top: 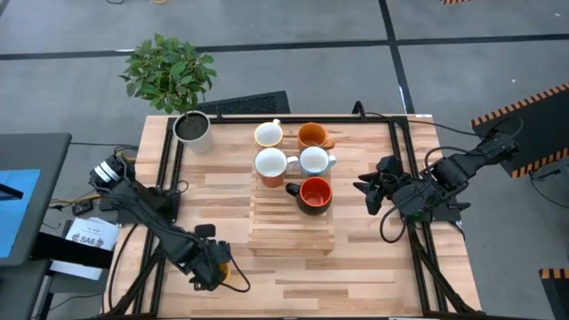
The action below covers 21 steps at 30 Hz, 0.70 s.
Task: Place coffee mugs
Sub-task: Put the yellow cup on the shelf aligned with the other red cup
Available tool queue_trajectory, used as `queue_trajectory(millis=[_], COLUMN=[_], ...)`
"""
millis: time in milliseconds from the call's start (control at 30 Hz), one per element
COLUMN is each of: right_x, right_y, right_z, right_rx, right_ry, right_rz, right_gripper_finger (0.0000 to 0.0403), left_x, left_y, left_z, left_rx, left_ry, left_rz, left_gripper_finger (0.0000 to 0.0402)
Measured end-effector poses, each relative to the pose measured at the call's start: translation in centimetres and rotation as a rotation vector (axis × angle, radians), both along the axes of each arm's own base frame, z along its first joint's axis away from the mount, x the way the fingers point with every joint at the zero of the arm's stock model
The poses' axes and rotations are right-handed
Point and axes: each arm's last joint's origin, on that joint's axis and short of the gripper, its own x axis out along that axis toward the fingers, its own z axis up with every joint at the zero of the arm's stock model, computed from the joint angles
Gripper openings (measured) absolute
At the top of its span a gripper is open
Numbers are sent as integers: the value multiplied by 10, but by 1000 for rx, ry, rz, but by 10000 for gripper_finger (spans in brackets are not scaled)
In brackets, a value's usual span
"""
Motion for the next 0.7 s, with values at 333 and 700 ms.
queue_trajectory(millis=[333, 700], right_x=[1, 0], right_y=[-1, -1], right_z=[0, 0], right_rx=[0, 1], right_ry=[0, 0], right_rz=[-6, -5], right_gripper_finger=[171, 171], left_x=[9, -36], left_y=[26, 95], left_z=[12, 128], left_rx=[-31, -243], left_ry=[34, -119], left_rz=[-41, 144], left_gripper_finger=[11, 3])
